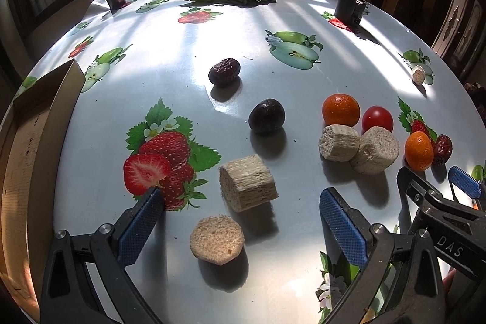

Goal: Organize fruits

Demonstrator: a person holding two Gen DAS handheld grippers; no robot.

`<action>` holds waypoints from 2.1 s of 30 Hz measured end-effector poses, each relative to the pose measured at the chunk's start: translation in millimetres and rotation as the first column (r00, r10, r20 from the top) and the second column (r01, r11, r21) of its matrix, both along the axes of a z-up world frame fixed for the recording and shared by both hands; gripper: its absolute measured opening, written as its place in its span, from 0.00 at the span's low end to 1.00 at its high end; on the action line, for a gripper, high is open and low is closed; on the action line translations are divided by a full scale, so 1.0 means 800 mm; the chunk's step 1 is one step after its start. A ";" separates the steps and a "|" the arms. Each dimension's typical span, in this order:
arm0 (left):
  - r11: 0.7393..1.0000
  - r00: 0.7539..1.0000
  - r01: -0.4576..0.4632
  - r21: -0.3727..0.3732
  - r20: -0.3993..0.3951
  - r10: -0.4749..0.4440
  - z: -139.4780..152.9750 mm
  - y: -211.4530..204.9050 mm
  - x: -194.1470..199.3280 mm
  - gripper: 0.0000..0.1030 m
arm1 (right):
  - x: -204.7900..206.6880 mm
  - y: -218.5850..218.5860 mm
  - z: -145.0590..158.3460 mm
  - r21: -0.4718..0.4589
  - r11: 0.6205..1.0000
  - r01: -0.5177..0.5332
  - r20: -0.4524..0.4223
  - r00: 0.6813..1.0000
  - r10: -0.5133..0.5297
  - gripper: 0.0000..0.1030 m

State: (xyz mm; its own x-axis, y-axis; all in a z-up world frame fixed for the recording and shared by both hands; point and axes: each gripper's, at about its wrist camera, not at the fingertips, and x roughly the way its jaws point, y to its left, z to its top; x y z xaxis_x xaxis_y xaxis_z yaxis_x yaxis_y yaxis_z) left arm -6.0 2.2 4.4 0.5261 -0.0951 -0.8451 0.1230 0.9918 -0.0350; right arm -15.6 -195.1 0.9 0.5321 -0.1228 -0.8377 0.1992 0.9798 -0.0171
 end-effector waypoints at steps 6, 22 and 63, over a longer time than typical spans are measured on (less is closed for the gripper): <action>0.995 0.993 0.000 -0.096 0.114 0.011 0.051 0.024 -0.041 0.90 | 0.005 -0.001 0.001 0.008 1.000 -0.006 -0.031 0.999 0.007 0.99; 0.991 0.961 -0.078 -0.109 0.256 0.104 0.103 0.091 -0.094 0.90 | -0.108 0.057 0.107 0.000 1.000 0.009 0.327 0.945 -0.008 0.99; 0.969 0.970 0.219 -0.119 0.135 -0.202 0.047 0.110 -0.157 0.68 | -0.150 -0.005 0.074 0.208 0.973 -0.099 0.251 0.967 0.045 0.95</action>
